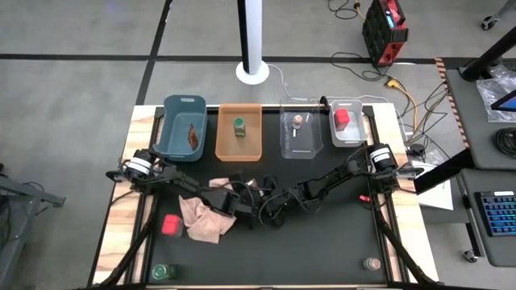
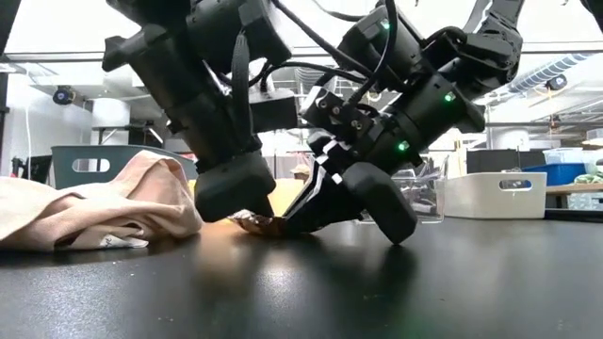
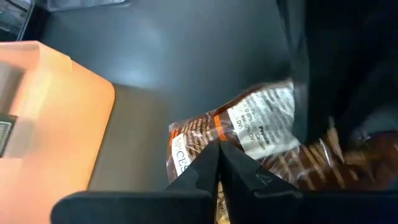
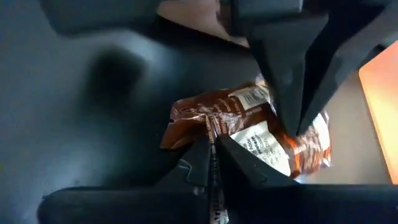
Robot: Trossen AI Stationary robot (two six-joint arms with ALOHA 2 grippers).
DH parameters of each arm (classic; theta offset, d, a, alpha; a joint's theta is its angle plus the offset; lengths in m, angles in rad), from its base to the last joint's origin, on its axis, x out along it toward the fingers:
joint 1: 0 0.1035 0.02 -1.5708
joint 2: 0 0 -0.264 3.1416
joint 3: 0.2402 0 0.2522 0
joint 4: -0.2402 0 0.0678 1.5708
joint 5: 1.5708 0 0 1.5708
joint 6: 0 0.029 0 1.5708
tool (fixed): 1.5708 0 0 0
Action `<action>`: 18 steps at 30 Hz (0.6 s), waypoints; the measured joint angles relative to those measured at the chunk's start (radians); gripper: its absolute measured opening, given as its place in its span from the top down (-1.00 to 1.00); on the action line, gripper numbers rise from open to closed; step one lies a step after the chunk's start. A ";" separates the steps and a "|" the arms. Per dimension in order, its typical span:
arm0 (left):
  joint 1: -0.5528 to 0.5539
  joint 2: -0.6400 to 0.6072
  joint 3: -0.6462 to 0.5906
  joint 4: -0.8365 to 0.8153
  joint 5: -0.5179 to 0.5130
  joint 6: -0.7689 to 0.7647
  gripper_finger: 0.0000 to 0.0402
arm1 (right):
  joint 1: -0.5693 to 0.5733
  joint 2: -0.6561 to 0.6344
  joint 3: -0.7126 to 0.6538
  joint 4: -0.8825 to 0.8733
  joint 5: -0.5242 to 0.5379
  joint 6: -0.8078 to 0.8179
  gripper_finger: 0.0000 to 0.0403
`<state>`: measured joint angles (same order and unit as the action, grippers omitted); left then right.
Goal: Sort spices by type
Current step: Put the orange seasoning pack into the blue bin
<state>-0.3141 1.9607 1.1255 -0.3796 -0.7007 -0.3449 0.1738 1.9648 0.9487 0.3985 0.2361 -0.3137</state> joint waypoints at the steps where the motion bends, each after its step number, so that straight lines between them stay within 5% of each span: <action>1: -0.002 -0.004 0.012 -0.020 0.002 0.013 1.00 | 0.000 -0.013 0.000 -0.020 0.000 -0.004 0.93; 8: -0.030 -0.061 0.062 -0.075 -0.018 0.090 1.00 | -0.005 -0.154 -0.007 -0.276 -0.008 0.039 0.95; 12: -0.062 -0.116 0.062 -0.054 -0.019 0.133 0.92 | -0.031 -0.246 -0.007 -0.384 -0.134 0.151 0.96; 18: -0.096 -0.162 0.046 0.112 0.169 0.234 0.63 | -0.050 -0.312 -0.011 -0.378 -0.276 0.281 0.96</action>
<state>-0.4103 1.7982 1.1713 -0.2674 -0.5313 -0.1113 0.1235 1.6525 0.9375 0.0209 -0.0396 -0.0327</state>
